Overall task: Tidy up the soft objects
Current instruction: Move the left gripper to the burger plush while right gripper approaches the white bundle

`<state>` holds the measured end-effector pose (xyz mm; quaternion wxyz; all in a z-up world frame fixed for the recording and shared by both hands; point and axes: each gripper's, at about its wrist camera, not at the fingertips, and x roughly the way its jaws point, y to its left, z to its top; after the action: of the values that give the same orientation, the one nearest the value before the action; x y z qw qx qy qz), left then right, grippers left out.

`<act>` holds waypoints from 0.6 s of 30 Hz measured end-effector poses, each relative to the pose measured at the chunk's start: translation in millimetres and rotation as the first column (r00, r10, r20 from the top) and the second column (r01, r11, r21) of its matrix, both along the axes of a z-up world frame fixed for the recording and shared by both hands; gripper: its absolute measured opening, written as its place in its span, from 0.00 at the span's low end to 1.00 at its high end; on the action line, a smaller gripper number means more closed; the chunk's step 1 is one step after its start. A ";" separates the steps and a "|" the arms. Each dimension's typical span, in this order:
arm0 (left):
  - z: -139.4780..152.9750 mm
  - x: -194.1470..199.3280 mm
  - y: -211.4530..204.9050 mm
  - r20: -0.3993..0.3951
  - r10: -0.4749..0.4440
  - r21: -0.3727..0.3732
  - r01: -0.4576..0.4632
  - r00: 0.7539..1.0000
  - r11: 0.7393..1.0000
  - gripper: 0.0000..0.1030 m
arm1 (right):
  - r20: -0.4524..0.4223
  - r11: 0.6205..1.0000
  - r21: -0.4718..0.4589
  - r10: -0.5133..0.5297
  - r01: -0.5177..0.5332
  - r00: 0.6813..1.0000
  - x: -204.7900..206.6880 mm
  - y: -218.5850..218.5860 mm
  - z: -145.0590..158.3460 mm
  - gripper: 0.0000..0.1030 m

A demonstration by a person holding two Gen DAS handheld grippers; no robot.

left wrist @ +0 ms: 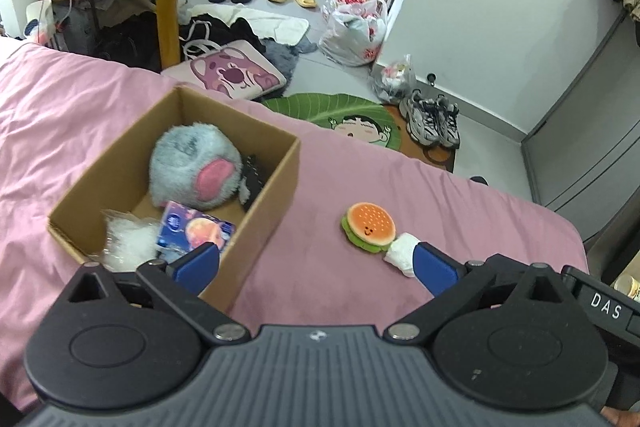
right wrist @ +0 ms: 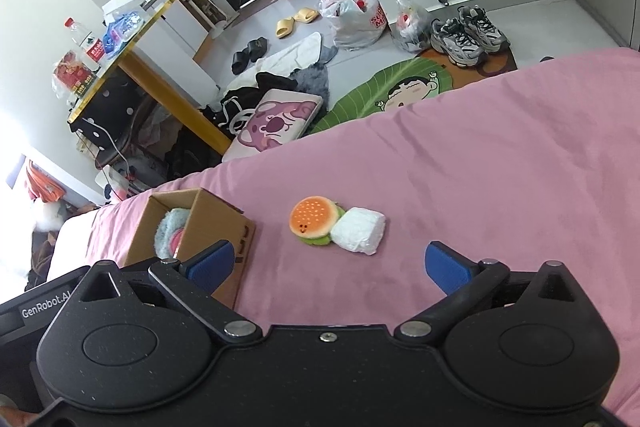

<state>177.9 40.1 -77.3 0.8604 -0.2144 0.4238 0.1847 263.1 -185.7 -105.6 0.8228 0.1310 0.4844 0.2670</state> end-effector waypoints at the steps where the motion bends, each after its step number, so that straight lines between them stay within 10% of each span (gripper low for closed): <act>1: -2.3 2.2 -1.5 -0.002 -0.001 -0.001 0.001 1.000 1.000 0.99 | -0.003 1.000 -0.002 -0.004 0.004 1.000 1.5 -2.0 -2.0 1.00; 12: -18.0 30.6 -12.8 0.029 -0.012 -0.025 0.012 1.000 1.000 0.95 | -0.094 0.998 0.048 -0.038 0.043 0.995 21.6 -9.9 -31.3 0.82; 18: -36.0 50.0 -12.9 0.016 -0.011 -0.076 0.013 1.000 0.997 0.69 | -0.154 0.996 0.078 -0.039 0.051 0.987 34.1 -8.1 -48.7 0.67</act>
<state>227.9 27.2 -113.3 0.8560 -0.2457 0.4252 0.1617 297.2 -193.9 -154.3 0.7832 0.1952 0.5314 0.2570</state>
